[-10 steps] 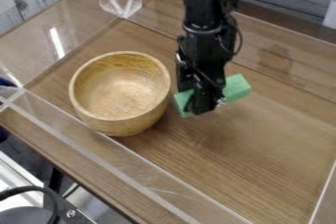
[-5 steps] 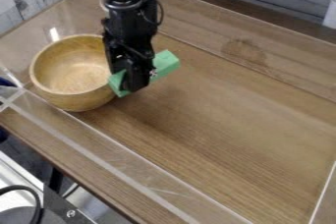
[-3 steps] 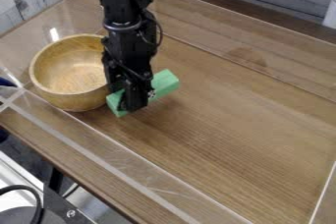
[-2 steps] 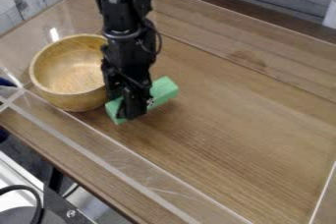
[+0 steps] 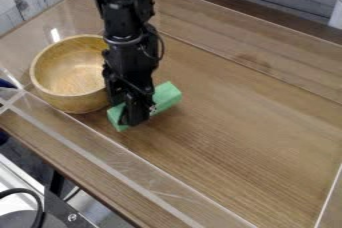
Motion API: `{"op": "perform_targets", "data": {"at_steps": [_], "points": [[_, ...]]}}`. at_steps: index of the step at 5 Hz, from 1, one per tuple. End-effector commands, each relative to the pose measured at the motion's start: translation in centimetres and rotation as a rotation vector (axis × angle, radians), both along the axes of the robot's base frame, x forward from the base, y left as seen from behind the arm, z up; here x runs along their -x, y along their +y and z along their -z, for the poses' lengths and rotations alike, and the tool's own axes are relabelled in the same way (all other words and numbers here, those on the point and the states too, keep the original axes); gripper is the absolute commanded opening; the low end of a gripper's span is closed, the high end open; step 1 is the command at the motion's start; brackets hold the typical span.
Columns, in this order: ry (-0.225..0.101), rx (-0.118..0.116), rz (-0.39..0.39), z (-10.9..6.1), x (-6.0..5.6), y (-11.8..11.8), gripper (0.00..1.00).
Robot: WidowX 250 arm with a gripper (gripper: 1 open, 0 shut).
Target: Put the green block in the brown bowl
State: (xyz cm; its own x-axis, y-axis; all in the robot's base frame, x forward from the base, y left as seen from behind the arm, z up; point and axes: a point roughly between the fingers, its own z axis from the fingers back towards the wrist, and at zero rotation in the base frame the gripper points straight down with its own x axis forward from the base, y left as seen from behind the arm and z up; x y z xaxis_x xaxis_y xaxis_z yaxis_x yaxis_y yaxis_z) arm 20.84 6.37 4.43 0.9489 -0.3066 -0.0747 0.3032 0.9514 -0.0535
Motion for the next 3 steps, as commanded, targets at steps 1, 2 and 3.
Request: {"op": "perform_targets", "data": {"at_steps": [1, 2, 3], "points": [[-0.069, -0.015, -0.002, -1.55, -0.89, 0.07, 0.00], [-0.073, -0.009, -0.009, -1.74, -0.90, -0.02, 0.00], [-0.077, -0.004, -0.016, -1.91, -0.91, -0.08, 0.00]]}}
